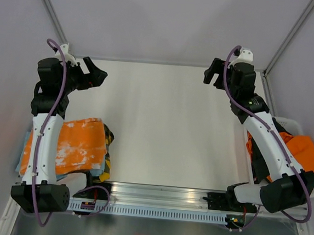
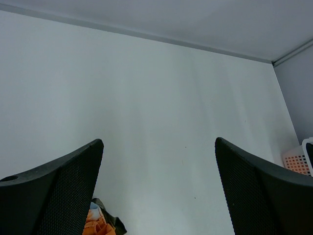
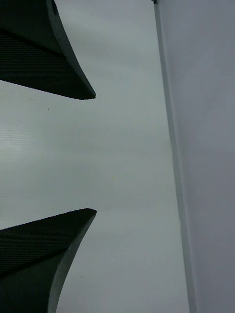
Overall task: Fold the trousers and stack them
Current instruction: Neatly place the folded trousers to the corner
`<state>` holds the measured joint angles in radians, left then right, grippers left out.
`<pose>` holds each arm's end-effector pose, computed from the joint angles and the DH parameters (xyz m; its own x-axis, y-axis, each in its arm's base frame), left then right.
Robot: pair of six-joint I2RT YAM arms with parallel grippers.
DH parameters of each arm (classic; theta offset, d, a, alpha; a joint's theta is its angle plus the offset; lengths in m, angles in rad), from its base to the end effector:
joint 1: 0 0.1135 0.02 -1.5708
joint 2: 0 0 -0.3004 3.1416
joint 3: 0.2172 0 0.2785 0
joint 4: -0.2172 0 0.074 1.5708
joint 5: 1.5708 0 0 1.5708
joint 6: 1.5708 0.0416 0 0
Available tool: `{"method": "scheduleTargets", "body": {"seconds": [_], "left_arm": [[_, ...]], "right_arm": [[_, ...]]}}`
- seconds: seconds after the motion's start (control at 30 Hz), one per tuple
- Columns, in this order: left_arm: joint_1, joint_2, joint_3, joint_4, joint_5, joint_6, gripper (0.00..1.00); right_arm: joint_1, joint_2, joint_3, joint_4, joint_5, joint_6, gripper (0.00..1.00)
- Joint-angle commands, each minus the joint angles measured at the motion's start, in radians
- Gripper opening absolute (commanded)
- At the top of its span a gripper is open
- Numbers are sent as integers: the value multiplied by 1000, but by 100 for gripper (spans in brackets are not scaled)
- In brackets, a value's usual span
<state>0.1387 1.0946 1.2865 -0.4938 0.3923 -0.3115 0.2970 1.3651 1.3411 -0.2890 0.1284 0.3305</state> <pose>0.2450 0.0181 0.4578 -0.3520 -0.3351 -0.8740 0.1323 0.9066 -0.4008 0.3282 0.0949 0.4256 -0.3349 0.2341 -0.9127 -0.0688 0.9600 0.2715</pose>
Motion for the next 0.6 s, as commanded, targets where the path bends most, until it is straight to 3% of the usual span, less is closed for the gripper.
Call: {"method": "scheduleTargets", "body": {"seconds": [0.0, 0.33, 0.57], "left_arm": [[-14, 30, 2, 58, 49, 45, 100], [-14, 5, -47, 81, 25, 38, 100], [-14, -4, -72, 101, 62, 34, 100]], "right_arm": [[2, -54, -28, 129, 129, -57, 98], [2, -21, -23, 146, 96, -53, 98], [2, -92, -83, 159, 105, -58, 98]]}}
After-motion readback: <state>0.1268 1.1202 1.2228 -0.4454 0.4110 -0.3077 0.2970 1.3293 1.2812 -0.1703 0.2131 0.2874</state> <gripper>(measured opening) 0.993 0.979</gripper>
